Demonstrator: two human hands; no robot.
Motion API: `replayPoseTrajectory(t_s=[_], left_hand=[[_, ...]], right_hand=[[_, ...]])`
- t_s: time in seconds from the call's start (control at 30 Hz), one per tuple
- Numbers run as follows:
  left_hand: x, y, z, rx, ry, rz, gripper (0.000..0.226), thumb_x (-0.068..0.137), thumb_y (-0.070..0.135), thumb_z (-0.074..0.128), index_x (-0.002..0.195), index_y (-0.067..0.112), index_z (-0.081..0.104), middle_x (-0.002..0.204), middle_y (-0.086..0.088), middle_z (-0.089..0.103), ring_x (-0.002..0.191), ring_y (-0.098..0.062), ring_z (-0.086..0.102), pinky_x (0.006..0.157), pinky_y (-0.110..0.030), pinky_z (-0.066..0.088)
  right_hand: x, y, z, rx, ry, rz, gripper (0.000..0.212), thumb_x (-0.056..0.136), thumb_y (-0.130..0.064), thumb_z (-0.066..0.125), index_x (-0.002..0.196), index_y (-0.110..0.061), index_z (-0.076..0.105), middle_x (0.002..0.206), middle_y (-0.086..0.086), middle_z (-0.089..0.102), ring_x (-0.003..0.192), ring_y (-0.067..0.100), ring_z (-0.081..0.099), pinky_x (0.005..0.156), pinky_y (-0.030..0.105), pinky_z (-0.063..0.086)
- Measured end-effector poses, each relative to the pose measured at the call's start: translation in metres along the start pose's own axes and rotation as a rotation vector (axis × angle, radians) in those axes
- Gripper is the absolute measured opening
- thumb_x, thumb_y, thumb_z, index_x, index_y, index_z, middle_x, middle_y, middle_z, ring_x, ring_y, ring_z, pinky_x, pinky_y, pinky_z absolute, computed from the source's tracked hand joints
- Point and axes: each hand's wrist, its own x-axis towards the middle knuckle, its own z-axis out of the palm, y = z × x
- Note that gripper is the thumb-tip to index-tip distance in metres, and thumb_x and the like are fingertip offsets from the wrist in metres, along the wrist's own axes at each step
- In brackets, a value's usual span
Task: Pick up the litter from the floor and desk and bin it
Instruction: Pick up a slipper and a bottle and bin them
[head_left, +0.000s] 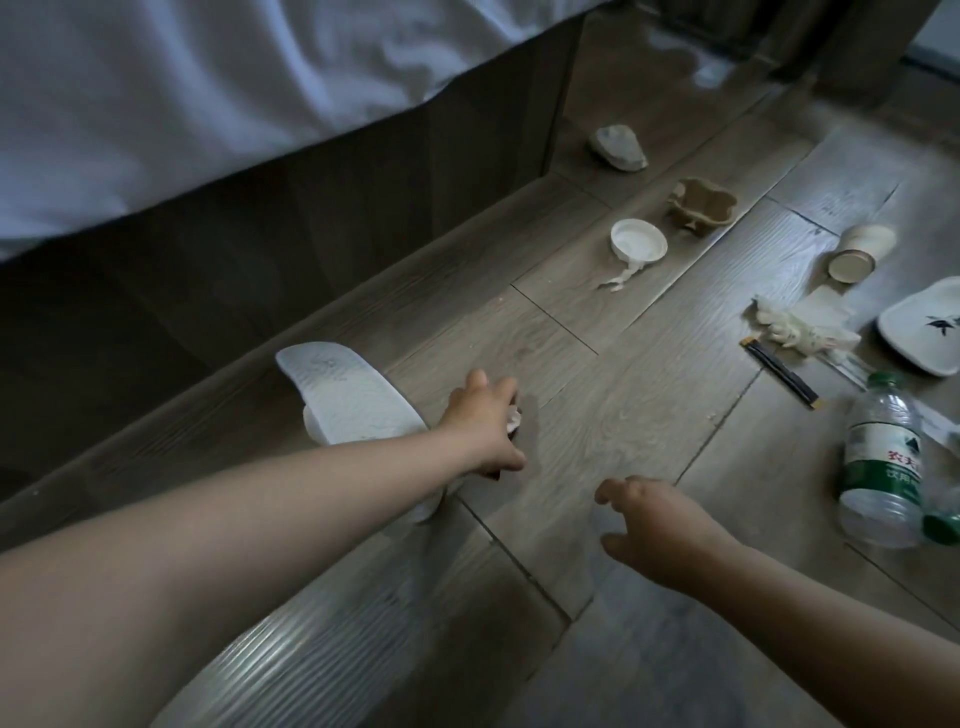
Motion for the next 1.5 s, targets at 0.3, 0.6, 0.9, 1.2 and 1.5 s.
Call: replayPoseTrajectory(t_s=[0.3,0.6,0.9,1.2,1.5], left_hand=[[-0.028,-0.034,-0.024,-0.032,-0.063,0.080,0.036,0.068,0.012,0.072,0.099,0.015,0.056,0.104,-0.003,0.040,0.086,-0.023,0.057,0.075,-0.031,0.052],[-0.049,-0.080,-0.072,-0.067,0.099,-0.148,0.036,0.070,0.015,0.072,0.102,0.016,0.055,0.108,-0.006,0.058,0.090,-0.019,0.056,0.073,-0.027,0.047],[-0.073,-0.111,-0.048,0.184,0.046,-0.423,0.092,0.067,0.064,0.068,0.142,0.028,0.027,0.157,-0.007,-0.008,0.142,-0.040,-0.007,0.111,-0.058,0.016],[-0.075,-0.101,-0.033,0.007,0.215,-0.387,0.091,0.053,0.050,0.084,0.131,0.027,0.042,0.150,-0.002,0.004,0.125,-0.036,0.027,0.097,-0.032,0.040],[-0.062,-0.061,-0.038,-0.100,0.325,-0.217,0.082,0.046,0.026,0.089,0.119,0.024,0.051,0.112,0.002,0.020,0.095,-0.022,0.050,0.088,-0.026,0.049]], right_hand=[[-0.004,-0.015,-0.005,-0.032,-0.009,-0.015,0.049,0.090,-0.030,0.057,0.137,-0.020,0.045,0.133,0.003,0.053,0.121,0.018,0.052,0.096,0.026,0.043],[-0.002,-0.021,-0.008,-0.032,-0.018,-0.021,0.051,0.088,-0.029,0.058,0.137,-0.019,0.046,0.133,0.005,0.053,0.119,0.020,0.053,0.092,0.026,0.044],[-0.003,-0.028,-0.006,-0.050,-0.027,-0.050,0.051,0.089,-0.031,0.058,0.137,-0.019,0.045,0.134,0.004,0.052,0.120,0.020,0.052,0.095,0.027,0.044],[-0.004,-0.019,-0.004,-0.049,-0.013,-0.025,0.052,0.089,-0.031,0.057,0.138,-0.020,0.044,0.135,0.003,0.052,0.121,0.019,0.051,0.094,0.026,0.043],[-0.009,0.017,-0.008,-0.021,0.015,0.101,0.052,0.090,-0.028,0.056,0.139,-0.019,0.042,0.136,0.006,0.050,0.122,0.022,0.052,0.096,0.029,0.044]])
